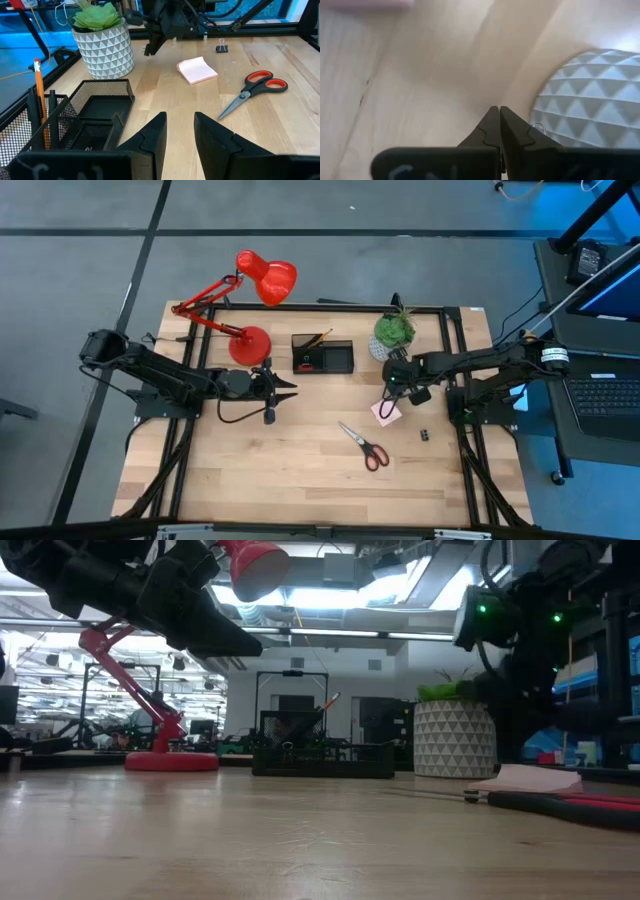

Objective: Pick and place office supplies into organizer
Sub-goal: Put the top binder clip into the desk organizer

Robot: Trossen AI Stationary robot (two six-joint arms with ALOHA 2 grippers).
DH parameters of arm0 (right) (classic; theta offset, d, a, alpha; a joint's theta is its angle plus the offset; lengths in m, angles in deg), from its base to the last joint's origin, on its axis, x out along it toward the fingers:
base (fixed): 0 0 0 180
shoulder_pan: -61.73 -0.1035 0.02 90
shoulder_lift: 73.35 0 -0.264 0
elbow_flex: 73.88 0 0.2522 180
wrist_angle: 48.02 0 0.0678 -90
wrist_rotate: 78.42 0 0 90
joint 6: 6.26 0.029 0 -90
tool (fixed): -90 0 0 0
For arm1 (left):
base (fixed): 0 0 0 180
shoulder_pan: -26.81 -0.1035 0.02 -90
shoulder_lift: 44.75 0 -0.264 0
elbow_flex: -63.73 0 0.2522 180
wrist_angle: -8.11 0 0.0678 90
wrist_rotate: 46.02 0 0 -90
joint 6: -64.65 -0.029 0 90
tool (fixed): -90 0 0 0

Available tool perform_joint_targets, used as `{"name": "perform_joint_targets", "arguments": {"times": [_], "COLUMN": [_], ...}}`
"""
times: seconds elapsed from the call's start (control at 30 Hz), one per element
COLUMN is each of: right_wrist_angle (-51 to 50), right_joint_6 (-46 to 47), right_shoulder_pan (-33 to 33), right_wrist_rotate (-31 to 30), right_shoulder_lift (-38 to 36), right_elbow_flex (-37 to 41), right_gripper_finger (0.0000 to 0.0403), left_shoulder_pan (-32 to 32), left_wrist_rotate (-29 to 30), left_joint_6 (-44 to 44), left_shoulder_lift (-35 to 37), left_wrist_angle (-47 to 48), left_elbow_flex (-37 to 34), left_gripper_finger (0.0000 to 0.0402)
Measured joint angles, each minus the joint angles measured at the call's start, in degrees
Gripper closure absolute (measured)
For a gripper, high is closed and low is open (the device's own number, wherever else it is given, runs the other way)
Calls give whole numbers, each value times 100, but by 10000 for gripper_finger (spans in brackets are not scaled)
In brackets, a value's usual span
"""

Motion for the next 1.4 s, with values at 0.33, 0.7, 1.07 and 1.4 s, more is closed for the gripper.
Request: {"name": "perform_joint_targets", "arguments": {"times": [0.33, 0.7, 1.07, 1.4], "right_wrist_angle": [-713, 1265, 3584, 5364], "right_joint_6": [637, 1406, 1421, 801], "right_shoulder_pan": [-15, -169, -158, -38], "right_wrist_rotate": [19, 1630, 2049, 2233], "right_shoulder_lift": [0, 0, 725, 2212], "right_elbow_flex": [-1193, -2026, -2026, -2019], "right_gripper_finger": [402, 403, 403, 403], "left_shoulder_pan": [1, 0, 1, 2], "left_wrist_rotate": [0, 0, 0, 0], "left_joint_6": [-1, -2, -2, -2], "left_shoulder_lift": [0, 0, 0, 0], "left_wrist_angle": [-2, -4, -6, 0], "left_elbow_flex": [0, 0, -2, -2], "left_gripper_finger": [309, 309, 309, 309]}}
